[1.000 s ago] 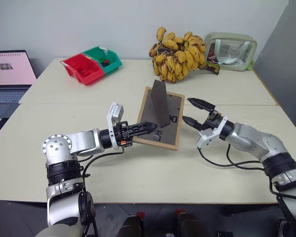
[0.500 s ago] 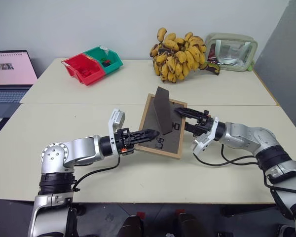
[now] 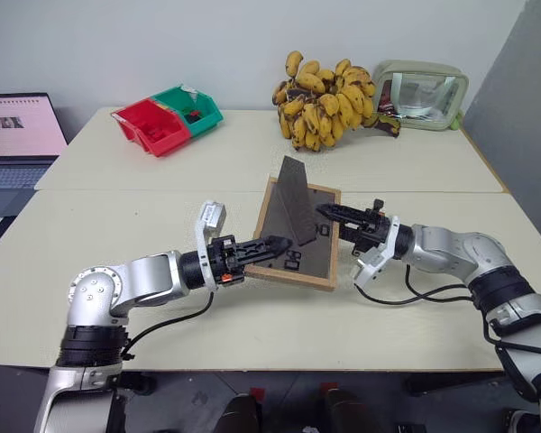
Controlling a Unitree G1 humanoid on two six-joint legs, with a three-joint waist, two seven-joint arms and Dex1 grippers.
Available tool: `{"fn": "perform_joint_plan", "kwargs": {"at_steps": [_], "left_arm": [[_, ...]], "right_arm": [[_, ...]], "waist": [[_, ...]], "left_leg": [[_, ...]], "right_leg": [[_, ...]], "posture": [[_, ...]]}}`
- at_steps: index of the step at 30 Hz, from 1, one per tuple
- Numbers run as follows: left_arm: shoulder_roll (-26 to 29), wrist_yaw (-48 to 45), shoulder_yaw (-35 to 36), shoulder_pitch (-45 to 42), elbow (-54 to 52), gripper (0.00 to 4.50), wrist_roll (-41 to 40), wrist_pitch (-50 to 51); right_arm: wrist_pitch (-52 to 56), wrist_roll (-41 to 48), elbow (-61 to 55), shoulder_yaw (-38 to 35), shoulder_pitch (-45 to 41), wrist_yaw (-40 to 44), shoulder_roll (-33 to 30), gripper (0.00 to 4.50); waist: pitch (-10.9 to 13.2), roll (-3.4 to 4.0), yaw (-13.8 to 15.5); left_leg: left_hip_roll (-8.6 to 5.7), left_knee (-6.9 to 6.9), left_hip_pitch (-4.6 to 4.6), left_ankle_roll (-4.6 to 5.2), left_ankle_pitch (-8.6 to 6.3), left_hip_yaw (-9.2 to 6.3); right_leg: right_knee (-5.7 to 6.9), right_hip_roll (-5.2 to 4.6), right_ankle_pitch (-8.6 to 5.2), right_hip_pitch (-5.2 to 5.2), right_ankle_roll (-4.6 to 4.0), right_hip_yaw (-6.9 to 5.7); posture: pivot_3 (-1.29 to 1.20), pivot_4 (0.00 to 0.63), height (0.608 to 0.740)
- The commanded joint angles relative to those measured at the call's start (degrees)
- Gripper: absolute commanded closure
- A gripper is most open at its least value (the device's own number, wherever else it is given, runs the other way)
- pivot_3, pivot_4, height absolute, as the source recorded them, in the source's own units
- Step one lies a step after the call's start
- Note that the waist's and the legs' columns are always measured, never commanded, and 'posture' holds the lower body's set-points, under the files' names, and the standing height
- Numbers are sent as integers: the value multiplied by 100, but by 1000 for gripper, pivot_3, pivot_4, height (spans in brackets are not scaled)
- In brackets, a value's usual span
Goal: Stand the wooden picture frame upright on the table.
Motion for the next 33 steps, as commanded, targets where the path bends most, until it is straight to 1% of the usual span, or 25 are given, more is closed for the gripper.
{"fn": "perform_joint_plan", "kwargs": {"at_steps": [1,2,4,6,7,8,9,10,11,12,13,14,15,16,18,20,21,23,26,29,33], "left_arm": [[81,-17,330,-89,120,1407,-57,-301],[89,-62,418,-108,76,1260,-57,-312],[198,-80,638,7,-198,761,-57,-355],[445,-2,874,176,-425,365,-57,-474],[628,-82,990,288,-626,243,202,-502],[704,-70,1118,406,-803,22,375,-634],[785,-99,1240,548,-1035,0,655,-768],[826,-126,1316,647,-1191,0,842,-868],[951,-314,1339,836,-1613,0,1402,-985],[1011,-434,1349,1012,-2009,0,1851,-1100],[1050,-571,1321,1156,-2326,0,2257,-1233],[1030,-661,1300,1292,-2583,0,2659,-1433],[875,-617,1326,1370,-2687,0,2785,-1627],[763,-635,1317,1418,-2770,0,2968,-1787],[819,-1003,1005,1645,-3123,0,4060,-2228],[820,-1260,733,1852,-3294,0,4872,-2580],[725,-1285,683,1904,-3294,0,5056,-2698],[580,-1336,633,1939,-3272,0,5278,-2841],[461,-1521,448,2048,-3338,0,5776,-3067],[387,-1649,325,2095,-3357,0,6103,-3175],[338,-1848,233,2198,-3384,0,6425,-3263]], "right_arm": [[-47,307,-48,-253,-46,-25,-132,3216],[-60,338,-15,-248,-30,-9,-145,3216],[-111,593,162,-230,-24,140,-122,3216],[-144,1148,446,-192,-66,537,-9,3216],[-121,1550,606,-170,-92,836,81,3216],[-79,2088,772,-80,-106,1333,182,3216],[10,2744,853,49,-82,1965,283,3216],[75,3216,891,128,-60,2447,353,3216],[363,3778,820,135,5,2981,502,3216],[841,4526,638,115,100,3678,679,3216],[1215,5074,499,80,158,4236,809,3216],[1587,5532,371,49,197,4772,942,3216],[2068,5925,263,-15,217,5258,1091,3216],[2437,6186,199,-84,218,5623,1207,3216],[3639,6862,-25,-243,195,6365,1501,3216],[4937,7429,-119,-447,40,6852,1758,3216],[5440,7575,-84,-533,-62,7016,1857,3216],[5970,7636,-80,-672,-156,7195,1945,3216],[6830,7707,662,-818,-569,7704,2300,3216],[6968,7463,1754,-971,-1036,7952,2740,3216],[6965,7208,2644,-1195,-1354,8065,3065,3216]], "waist": [[0,0,1],[0,0,2],[0,0,-2],[0,-1,-16],[0,-1,-31],[1,-3,-52],[2,-3,-60],[2,-3,-60],[2,-3,-60],[2,-4,-66],[2,-4,-64],[2,-4,-61],[2,-3,-43],[2,-3,-14],[2,-3,16],[3,-2,33],[3,-2,40],[3,-2,68],[3,-1,90],[3,-1,63],[3,-1,56]], "left_leg": [[0,0,3,0,0,1],[0,1,3,1,0,1],[1,4,4,1,0,0],[2,4,5,1,0,1],[5,4,6,1,0,5],[9,3,8,2,0,8],[14,1,14,4,-2,11],[14,-3,23,18,-10,12],[13,-5,32,21,-12,13],[14,-5,37,23,-12,8],[18,-5,40,23,-13,6],[17,-5,40,23,-13,2],[16,-6,41,23,-13,-4],[16,-6,41,23,-13,-4],[15,-4,41,23,-13,-8],[14,-4,41,23,-13,-10],[11,-5,41,23,-13,-8],[11,-5,40,23,-13,-8],[12,-5,37,24,-14,-10],[14,-9,41,24,-14,-3],[15,-12,38,25,-15,-6]], "right_leg": [[3,0,0,1,0,1],[4,1,0,1,0,1],[6,2,0,2,0,0],[7,2,0,2,0,2],[7,1,0,3,0,5],[8,-2,0,3,-1,9],[8,-10,0,6,-2,12],[8,-11,-1,13,-4,14],[9,-14,-2,21,-5,13],[4,-14,-2,31,-6,9],[0,-13,-2,38,-6,8],[-3,-13,-2,40,-6,6],[-5,-13,-2,46,-6,6],[-4,-14,-2,46,-6,3],[-5,-14,-2,48,-6,-6],[-6,-13,-1,48,-7,-7],[-6,-12,-1,48,-7,-7],[-7,-12,-1,46,-7,-8],[-12,-12,-2,45,-7,-12],[-12,-3,-2,43,-7,-9],[-13,17,-1,40,-7,-10]], "posture": [[0,150,740],[0,150,740],[0,150,740],[0,150,740],[0,150,740],[0,150,740],[0,150,740],[0,150,740],[0,150,740],[0,150,740],[0,150,740],[0,150,740],[0,150,740],[0,150,740],[0,150,740],[0,150,740],[0,150,740],[0,150,740],[0,150,740],[0,150,740],[0,150,740]]}}
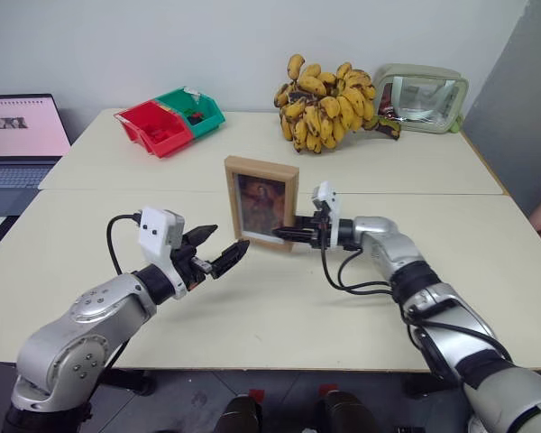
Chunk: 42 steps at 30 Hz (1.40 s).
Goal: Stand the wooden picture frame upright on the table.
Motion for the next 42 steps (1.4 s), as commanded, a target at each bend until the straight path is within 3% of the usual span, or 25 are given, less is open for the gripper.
{"fn": "perform_joint_plan", "kwargs": {"at_steps": [1,10,12,22,23,27,34,42], "left_arm": [[-49,-197,8,97,-227,0,297,-182],[-217,-244,40,122,-191,0,659,-112],[-228,-272,59,87,-167,0,696,-106],[-239,-418,113,133,-136,0,895,-103],[-207,-434,157,134,-118,0,903,-87],[-3,-607,463,180,19,0,929,-54],[722,-1283,834,-249,878,0,1040,86],[1709,-2470,944,-814,1898,0,989,335]], "right_arm": [[-55,-180,636,-367,-329,184,201,3216],[520,-331,1173,-1005,-469,155,519,3216],[528,-433,1181,-1048,-440,153,521,2513],[250,-949,643,-975,71,305,167,285],[243,-989,441,-959,196,330,56,42],[530,-1024,-945,-927,913,554,-620,42],[2405,-429,-4323,-1418,2027,83,-1836,42],[5394,737,-7465,-1818,2376,-1513,-1735,42]], "waist": [[0,0,11],[0,1,-30],[0,1,-36],[0,1,-44],[0,1,-40],[0,1,-1],[7,10,1],[6,10,-60]], "left_leg": [[1,-1,-2,0,0,0],[3,-1,0,1,0,-1],[2,-1,2,1,0,0],[1,-1,-1,1,0,-1],[1,-1,-1,1,-1,-1],[0,0,-2,1,-1,-6],[4,-4,-2,1,-1,2],[8,-14,-7,1,-2,-9]], "right_leg": [[-2,-1,0,-1,0,1],[1,1,0,0,0,0],[2,1,0,0,1,1],[0,1,0,0,1,0],[0,1,0,1,1,0],[-1,-1,0,3,2,-4],[-10,-1,0,1,2,0],[-15,16,-5,-8,-4,-6]], "posture": [[0,150,740],[0,150,740],[0,150,740],[0,150,740],[0,150,740],[0,150,740],[0,150,740],[0,150,740]]}}
